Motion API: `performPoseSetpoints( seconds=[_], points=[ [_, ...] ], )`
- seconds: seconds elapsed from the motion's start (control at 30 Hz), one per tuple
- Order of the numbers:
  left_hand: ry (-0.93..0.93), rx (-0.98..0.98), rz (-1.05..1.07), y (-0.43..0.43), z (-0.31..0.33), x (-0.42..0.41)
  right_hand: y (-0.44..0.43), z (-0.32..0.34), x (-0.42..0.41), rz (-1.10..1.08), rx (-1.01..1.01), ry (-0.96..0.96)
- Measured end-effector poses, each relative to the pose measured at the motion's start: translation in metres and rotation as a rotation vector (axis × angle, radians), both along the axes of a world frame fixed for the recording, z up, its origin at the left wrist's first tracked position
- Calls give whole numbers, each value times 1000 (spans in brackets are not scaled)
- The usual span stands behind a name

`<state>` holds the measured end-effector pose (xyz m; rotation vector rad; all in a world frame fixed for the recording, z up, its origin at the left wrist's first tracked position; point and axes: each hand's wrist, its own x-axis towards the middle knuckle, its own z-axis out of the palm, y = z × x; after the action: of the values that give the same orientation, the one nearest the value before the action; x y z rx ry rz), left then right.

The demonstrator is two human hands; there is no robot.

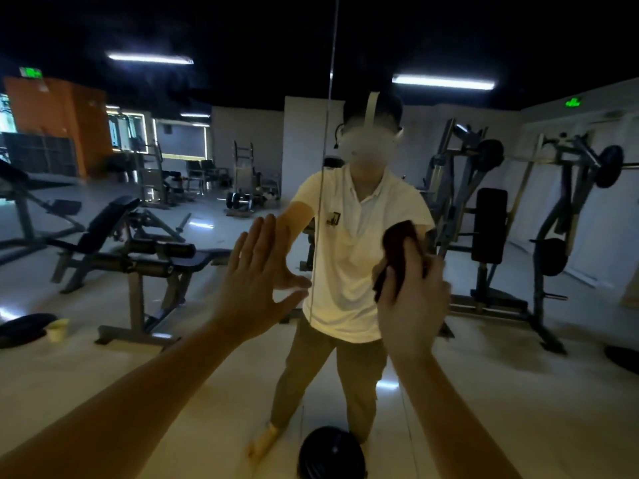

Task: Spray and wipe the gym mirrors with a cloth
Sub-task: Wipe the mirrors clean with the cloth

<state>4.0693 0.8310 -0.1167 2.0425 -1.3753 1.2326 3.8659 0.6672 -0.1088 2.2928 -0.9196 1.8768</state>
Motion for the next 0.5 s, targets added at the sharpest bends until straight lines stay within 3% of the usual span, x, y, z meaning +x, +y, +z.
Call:
performPoseSetpoints(
  seconds=[0.1,0.23,0.37,0.5],
  points=[
    [-117,75,-85,26,9,19,36,-27,49,104,-139,121],
    [-170,40,-167,69,29,67,53,-39,84,169,-553,416],
    [-198,-11,-166,82,64,104,50,38,96,51,-747,481],
    [-231,-61,-158,79,101,119,52,153,106,-105,-816,505]
  ],
)
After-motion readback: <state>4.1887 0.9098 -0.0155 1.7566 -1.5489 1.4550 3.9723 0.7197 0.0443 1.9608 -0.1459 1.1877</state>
